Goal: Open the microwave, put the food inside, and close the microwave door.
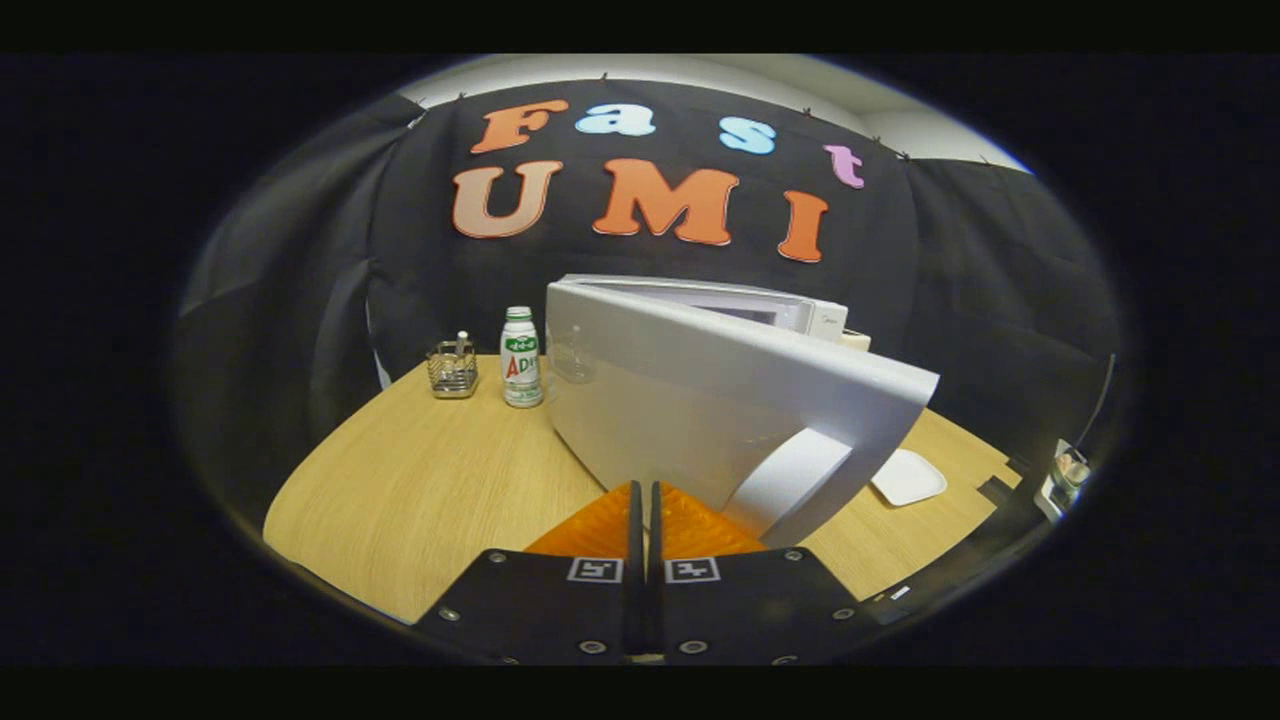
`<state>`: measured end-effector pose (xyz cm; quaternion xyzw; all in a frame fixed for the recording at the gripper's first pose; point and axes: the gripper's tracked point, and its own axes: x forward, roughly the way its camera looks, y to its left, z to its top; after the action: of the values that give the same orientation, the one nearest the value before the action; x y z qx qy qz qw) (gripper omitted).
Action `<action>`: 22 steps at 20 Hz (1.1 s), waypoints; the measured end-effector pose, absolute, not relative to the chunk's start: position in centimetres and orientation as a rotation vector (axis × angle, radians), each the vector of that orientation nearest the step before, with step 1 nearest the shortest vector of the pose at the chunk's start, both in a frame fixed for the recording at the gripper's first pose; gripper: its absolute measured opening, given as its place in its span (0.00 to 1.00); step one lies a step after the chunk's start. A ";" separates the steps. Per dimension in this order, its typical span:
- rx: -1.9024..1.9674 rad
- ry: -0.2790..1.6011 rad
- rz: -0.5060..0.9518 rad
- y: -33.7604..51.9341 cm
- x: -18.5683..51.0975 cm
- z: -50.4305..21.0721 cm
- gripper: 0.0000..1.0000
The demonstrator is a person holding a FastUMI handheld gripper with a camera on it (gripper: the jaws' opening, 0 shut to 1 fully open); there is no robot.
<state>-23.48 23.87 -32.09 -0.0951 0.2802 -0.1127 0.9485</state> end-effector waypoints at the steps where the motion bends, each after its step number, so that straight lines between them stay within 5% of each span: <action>1: -0.200 0.575 -0.240 23.4 -23.4 -32.3 0.01; 22: -0.215 0.539 -0.292 7.3 -9.0 -33.5 0.01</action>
<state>-8.96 7.26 -33.55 -0.1058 0.2647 -0.1435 0.9477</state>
